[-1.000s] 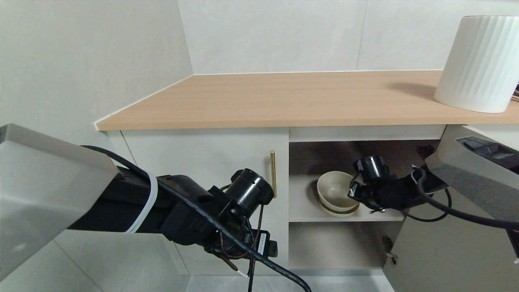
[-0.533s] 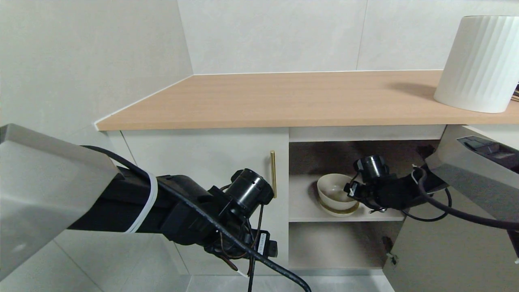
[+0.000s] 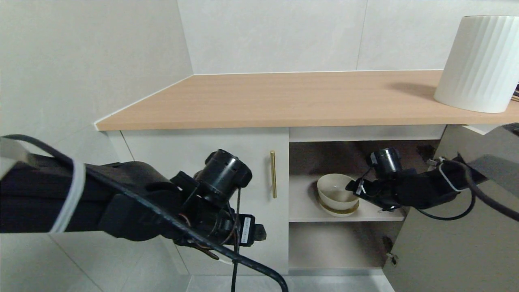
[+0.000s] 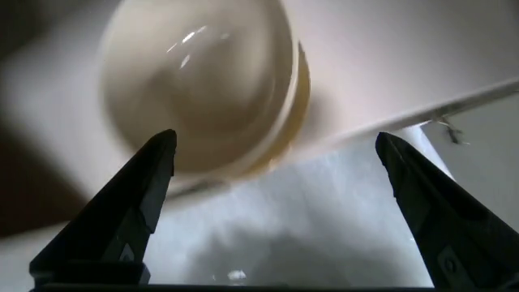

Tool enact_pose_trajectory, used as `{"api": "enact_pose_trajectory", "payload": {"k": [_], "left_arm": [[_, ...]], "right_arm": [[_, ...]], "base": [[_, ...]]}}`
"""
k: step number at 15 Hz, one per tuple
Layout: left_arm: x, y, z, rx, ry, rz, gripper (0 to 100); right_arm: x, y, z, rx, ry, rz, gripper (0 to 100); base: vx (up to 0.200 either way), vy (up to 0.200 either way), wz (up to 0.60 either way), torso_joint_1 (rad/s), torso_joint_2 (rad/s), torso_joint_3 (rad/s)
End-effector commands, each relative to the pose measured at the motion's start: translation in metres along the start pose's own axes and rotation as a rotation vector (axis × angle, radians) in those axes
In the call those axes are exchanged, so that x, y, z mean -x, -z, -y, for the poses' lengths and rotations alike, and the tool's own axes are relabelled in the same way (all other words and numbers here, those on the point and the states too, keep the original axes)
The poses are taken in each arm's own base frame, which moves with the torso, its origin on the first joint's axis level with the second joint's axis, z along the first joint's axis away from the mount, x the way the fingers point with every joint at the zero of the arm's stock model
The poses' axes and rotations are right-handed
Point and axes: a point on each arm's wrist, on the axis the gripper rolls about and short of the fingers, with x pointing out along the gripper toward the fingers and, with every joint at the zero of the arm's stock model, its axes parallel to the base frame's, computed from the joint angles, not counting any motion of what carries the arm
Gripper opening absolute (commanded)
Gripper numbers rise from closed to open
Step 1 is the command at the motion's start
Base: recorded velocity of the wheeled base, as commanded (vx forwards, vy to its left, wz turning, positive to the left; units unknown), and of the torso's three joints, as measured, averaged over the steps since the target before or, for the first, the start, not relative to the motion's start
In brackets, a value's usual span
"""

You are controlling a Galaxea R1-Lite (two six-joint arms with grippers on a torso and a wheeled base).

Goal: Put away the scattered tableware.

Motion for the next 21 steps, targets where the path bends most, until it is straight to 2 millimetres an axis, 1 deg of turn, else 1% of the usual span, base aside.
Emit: {"api": "enact_pose_trajectory", "payload": {"k": [1,2,3,4,5,6,7,8,9,11,12,15,17,18,21], "left_arm": [[0.059,0.011,-0.025,0.01,0.033,0.118,100],[0.069,0.017,-0.028,0.009,0.042,0.135,100],[0.075,0.024,-0.031,0.004,0.048,0.14,100],[0.091,0.046,-0.037,-0.015,0.07,0.154,100],[0.106,0.057,-0.045,-0.016,0.089,0.19,100],[0.12,0.064,-0.051,-0.025,0.107,0.23,100],[0.129,0.071,-0.058,-0.02,0.111,0.261,100],[0.129,0.071,-0.058,-0.02,0.111,0.261,100],[0.134,0.077,-0.077,-0.006,0.047,0.294,100],[0.142,0.083,-0.085,-0.025,0.031,0.33,100],[0.143,0.084,-0.086,-0.023,0.034,0.335,100],[0.136,0.081,-0.085,-0.026,0.026,0.307,100],[0.131,0.078,-0.083,-0.028,0.018,0.286,100],[0.125,0.075,-0.081,-0.03,0.009,0.265,100],[0.115,0.068,-0.078,-0.036,-0.001,0.233,100]], "right_arm": [[0.058,-0.008,0.0,0.068,-0.071,0.029,100],[0.077,-0.009,0.002,0.11,-0.083,0.023,100],[0.091,-0.011,0.004,0.127,-0.083,0.022,100],[0.135,-0.012,0.014,0.172,-0.091,0.008,100],[0.167,-0.011,0.024,0.191,-0.108,0.001,100],[0.191,-0.009,0.031,0.193,-0.142,-0.002,100],[0.213,-0.006,0.038,0.193,-0.182,-0.007,100],[0.213,-0.006,0.038,0.193,-0.182,-0.007,100],[0.24,0.011,0.043,0.234,-0.222,-0.047,100],[0.244,0.024,0.047,0.255,-0.228,-0.081,100],[0.241,0.029,0.047,0.262,-0.22,-0.1,100],[0.236,0.036,0.047,0.28,-0.214,-0.132,100],[0.232,0.036,0.046,0.282,-0.207,-0.144,100],[0.232,0.037,0.046,0.281,-0.205,-0.146,100],[0.231,0.037,0.046,0.283,-0.204,-0.147,100]], "base": [[0.0,0.0,0.0,0.0,0.0,0.0],[0.0,0.0,0.0,0.0,0.0,0.0],[0.0,0.0,0.0,0.0,0.0,0.0],[0.0,0.0,0.0,0.0,0.0,0.0],[0.0,0.0,0.0,0.0,0.0,0.0],[0.0,0.0,0.0,0.0,0.0,0.0],[0.0,0.0,0.0,0.0,0.0,0.0],[0.0,0.0,0.0,0.0,0.0,0.0],[0.0,0.0,0.0,0.0,0.0,0.0],[0.0,0.0,0.0,0.0,0.0,0.0],[0.0,0.0,0.0,0.0,0.0,0.0],[0.0,0.0,0.0,0.0,0.0,0.0],[0.0,0.0,0.0,0.0,0.0,0.0],[0.0,0.0,0.0,0.0,0.0,0.0],[0.0,0.0,0.0,0.0,0.0,0.0]]}}
